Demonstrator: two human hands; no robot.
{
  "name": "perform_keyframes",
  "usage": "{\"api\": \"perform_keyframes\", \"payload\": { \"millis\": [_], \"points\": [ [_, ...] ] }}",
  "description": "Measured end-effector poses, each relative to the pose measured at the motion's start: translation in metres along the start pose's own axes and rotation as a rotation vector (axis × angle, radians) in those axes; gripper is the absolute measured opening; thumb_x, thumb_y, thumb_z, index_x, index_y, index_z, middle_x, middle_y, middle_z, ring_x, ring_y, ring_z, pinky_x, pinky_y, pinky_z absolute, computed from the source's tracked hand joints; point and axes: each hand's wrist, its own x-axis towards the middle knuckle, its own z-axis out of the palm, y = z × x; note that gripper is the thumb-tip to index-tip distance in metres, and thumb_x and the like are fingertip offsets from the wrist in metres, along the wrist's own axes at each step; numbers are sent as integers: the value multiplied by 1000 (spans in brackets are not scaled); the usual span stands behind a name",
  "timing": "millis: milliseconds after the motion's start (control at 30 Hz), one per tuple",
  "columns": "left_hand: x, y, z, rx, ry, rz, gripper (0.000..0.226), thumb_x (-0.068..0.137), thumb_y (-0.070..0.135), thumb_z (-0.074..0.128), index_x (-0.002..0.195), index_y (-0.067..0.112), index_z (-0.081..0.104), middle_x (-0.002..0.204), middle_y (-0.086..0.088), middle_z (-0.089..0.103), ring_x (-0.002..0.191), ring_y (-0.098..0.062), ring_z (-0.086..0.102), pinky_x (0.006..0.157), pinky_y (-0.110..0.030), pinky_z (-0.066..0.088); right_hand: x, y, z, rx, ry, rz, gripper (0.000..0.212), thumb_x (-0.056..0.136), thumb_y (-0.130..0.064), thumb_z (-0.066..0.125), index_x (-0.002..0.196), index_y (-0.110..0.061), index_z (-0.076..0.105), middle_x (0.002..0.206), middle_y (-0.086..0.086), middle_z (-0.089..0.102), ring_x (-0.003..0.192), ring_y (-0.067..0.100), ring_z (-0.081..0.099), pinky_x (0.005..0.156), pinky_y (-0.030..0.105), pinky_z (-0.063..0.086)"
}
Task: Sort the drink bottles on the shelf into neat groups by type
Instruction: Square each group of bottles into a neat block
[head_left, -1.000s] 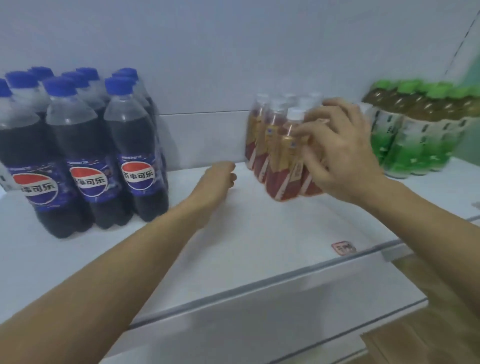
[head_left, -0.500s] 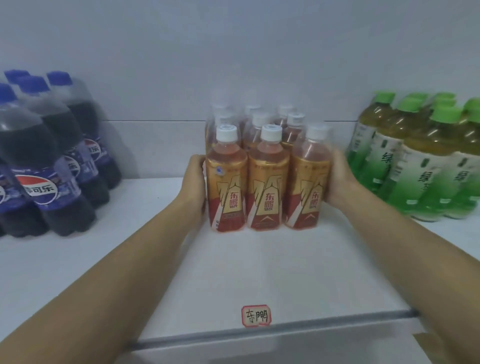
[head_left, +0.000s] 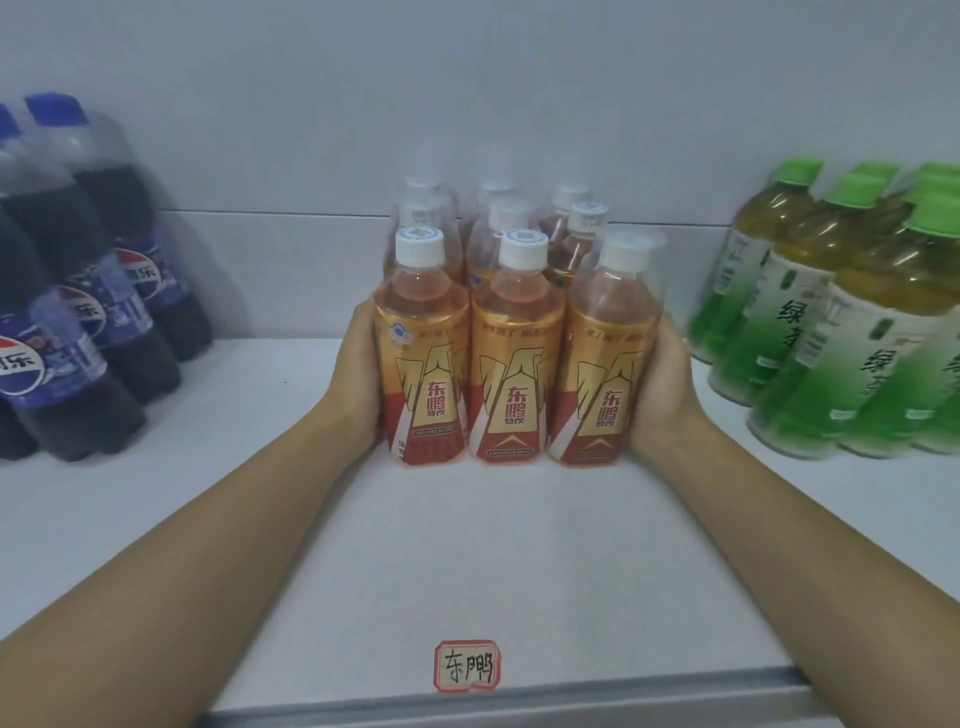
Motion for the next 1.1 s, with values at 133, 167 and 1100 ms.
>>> {"api": "perform_keyframes", "payload": {
  "millis": [133,167,1100],
  "points": [
    [-2,2,-4,-31,-51,0,48,82,57,50,93,26,84,105,-4,79,98,-21,76,76,-34,61,3,6,6,-25,12,-28,58,102,-50,33,96,-18,81,101,11,77,96,28,72,81,39,58],
    [-2,2,-5,-32,-54,3,47,83,56,49,92,26,85,104,-4,79,97,-20,76,75,-34,61,5,6,5,-27,7,-25,57,102,-51,35,98,-17,80,104,12,76,100,31,71,85,42,57],
    [-13,9,-16,4,57,14,51,94,53,42,89,26,84,104,-6,79,96,-23,76,74,-36,62,13,8,11,-90,-93,164,51,101,-42,39,77,-20,78,84,5,74,84,22,70,82,36,55]
  ]
}}
